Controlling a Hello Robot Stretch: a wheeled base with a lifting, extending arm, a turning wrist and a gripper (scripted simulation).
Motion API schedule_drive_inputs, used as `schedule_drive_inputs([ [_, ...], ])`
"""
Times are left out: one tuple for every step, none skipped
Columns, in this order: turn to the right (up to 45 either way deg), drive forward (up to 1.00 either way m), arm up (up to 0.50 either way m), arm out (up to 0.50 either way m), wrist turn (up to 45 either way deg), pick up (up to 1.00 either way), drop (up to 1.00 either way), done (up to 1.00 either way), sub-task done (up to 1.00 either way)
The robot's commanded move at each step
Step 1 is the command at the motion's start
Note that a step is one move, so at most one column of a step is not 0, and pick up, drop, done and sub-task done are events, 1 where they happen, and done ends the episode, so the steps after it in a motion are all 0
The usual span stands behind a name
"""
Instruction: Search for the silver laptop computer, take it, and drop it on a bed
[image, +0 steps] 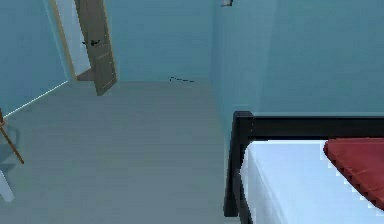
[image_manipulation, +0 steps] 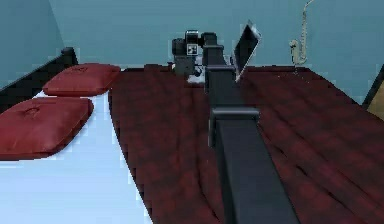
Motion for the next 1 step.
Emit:
schedule_drive_inputs([
  [0.0,0.0,-0.04,0.0,0.0,0.0,0.0,0.0,0.0],
])
